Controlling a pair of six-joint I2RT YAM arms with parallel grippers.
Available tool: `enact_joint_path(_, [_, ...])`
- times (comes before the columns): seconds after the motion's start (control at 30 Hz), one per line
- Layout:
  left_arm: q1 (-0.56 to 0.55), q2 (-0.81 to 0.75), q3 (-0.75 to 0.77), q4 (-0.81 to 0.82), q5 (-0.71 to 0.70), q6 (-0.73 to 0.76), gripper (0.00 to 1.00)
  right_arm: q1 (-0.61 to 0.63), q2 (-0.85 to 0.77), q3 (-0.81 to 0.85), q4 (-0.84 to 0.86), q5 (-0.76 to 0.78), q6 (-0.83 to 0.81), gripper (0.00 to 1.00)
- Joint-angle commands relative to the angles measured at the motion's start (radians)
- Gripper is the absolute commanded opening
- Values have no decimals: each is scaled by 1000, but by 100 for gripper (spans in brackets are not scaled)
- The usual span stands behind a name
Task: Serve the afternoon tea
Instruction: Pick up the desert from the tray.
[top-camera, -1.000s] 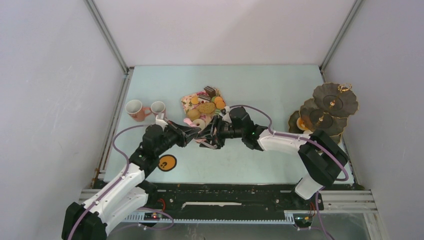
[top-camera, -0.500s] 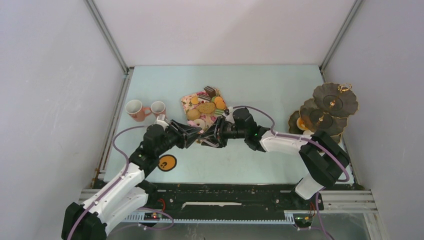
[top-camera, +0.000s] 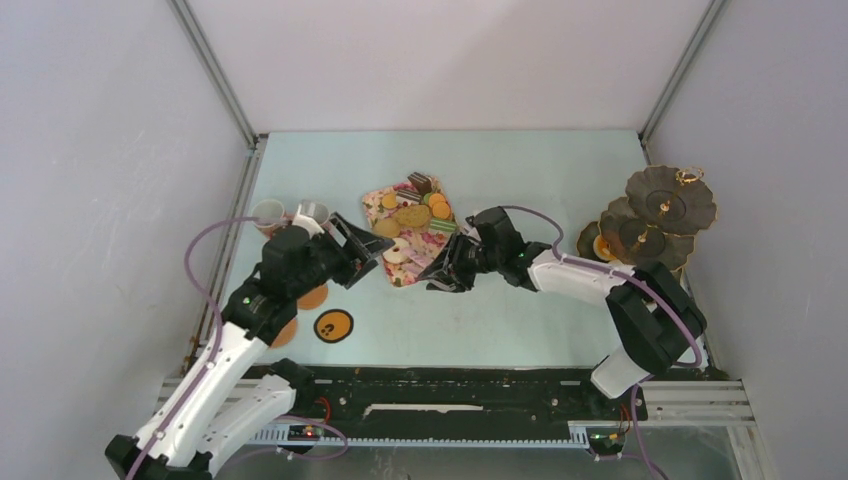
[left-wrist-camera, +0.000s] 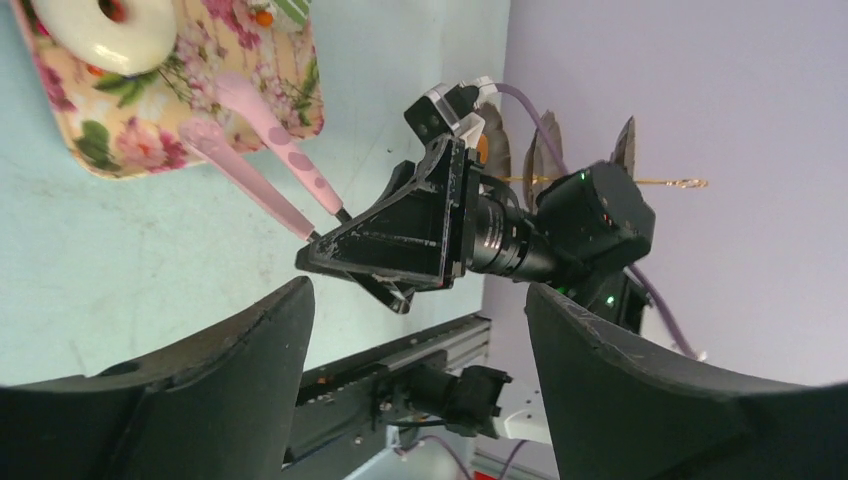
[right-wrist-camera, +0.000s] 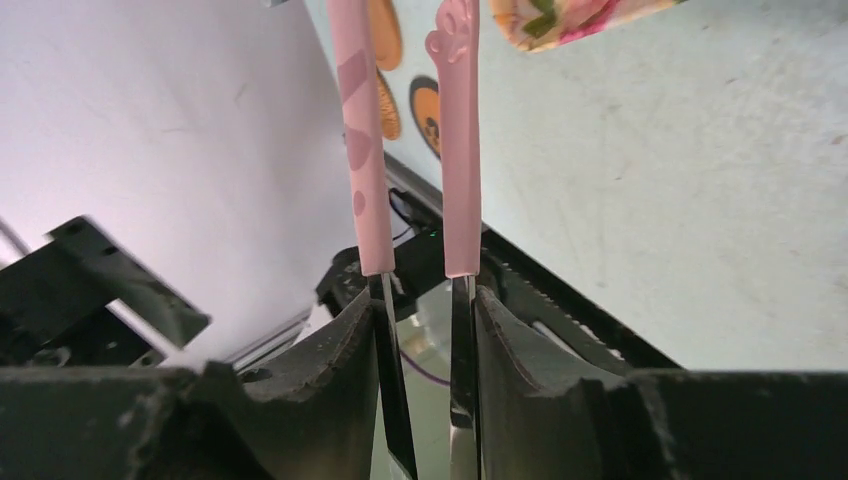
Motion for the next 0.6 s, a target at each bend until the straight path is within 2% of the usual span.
enact_joint_path(0.0, [-3, -62, 80, -183, -67, 185, 82, -12, -5, 104, -211, 29, -208, 39])
enact_joint_path(0.13, [-3, -102, 72, -230, -73, 214, 82, -12, 16, 154, -303, 62, -345, 45])
enact_joint_path(0.3, [-3, -133, 40, -237, -67, 203, 82, -5, 86, 250, -437, 96, -488, 46])
enact_joint_path(0.57, [-3, -125, 51, -230, -65, 204, 82, 1, 158, 303, -454, 129, -582, 48])
